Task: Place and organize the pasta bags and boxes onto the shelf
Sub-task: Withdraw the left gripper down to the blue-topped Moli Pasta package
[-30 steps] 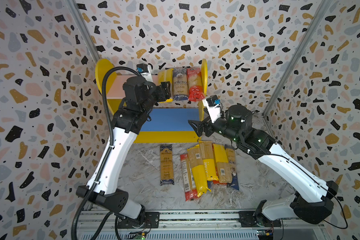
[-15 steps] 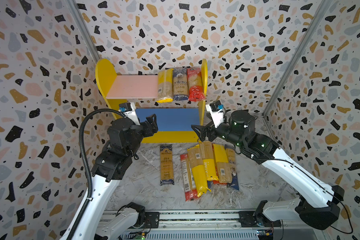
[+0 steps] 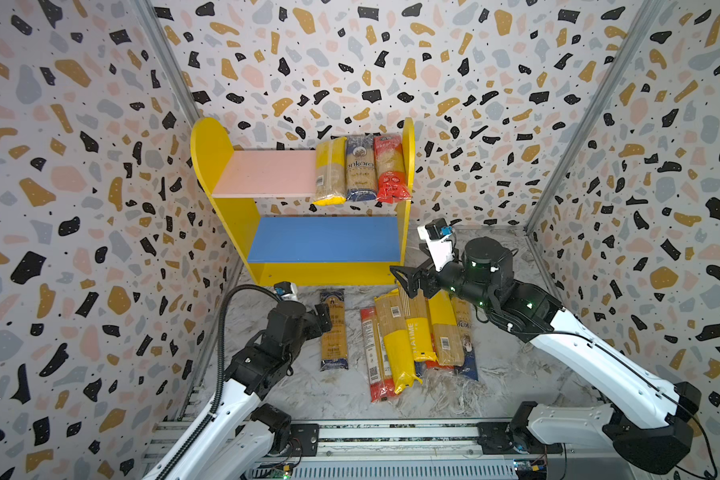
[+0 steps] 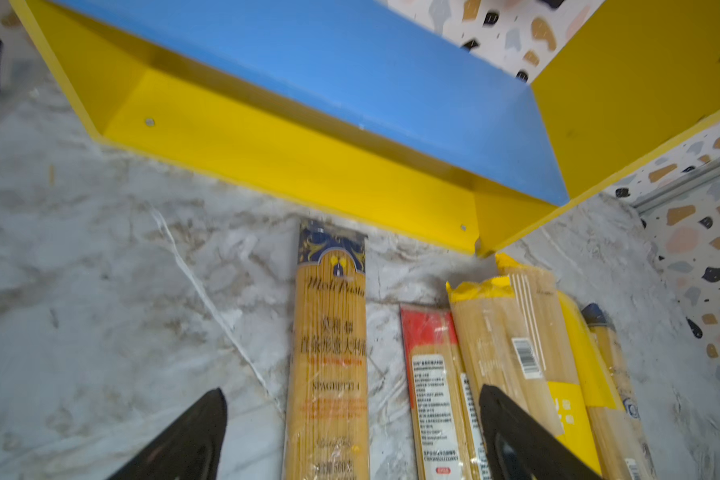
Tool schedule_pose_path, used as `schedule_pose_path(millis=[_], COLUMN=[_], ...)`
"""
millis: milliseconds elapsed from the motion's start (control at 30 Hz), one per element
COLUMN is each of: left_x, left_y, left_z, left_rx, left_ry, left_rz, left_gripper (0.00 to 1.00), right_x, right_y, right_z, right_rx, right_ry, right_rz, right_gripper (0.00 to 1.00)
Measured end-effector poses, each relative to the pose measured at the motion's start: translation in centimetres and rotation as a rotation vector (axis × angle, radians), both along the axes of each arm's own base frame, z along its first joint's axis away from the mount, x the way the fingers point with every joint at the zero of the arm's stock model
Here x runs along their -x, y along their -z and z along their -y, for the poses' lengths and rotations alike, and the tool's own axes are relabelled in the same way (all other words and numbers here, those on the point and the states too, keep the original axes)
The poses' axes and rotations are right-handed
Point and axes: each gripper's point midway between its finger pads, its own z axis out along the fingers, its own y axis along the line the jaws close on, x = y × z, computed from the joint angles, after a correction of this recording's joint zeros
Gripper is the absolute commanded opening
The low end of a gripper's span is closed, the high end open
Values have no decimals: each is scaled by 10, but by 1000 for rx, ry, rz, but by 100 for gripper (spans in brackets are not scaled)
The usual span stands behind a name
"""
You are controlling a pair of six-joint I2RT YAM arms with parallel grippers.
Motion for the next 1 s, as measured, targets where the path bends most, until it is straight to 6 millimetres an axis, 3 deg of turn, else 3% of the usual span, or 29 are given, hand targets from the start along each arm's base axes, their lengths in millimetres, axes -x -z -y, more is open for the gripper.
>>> schedule_pose_path(millis=[167,400,500,1000], left_x=[-1,7,11,5], left_y=[30,100,121,164], left_z=[15,16,18,32], left_rx=[-13,-81,-124,-177], left_ry=[13,-22,-31,-91], left_rz=[-27,-121,-148,-168], left_gripper=[99,99,100,99], right_x=[1,0,-1,1], right_y=[14,34,37,41], right_z=[-2,-3,-3,6], right_rx=[12,29,33,28], right_ry=[-2,7,11,35], right_rz=[-27,-60,-65,-56], right_gripper=[99,99,99,99])
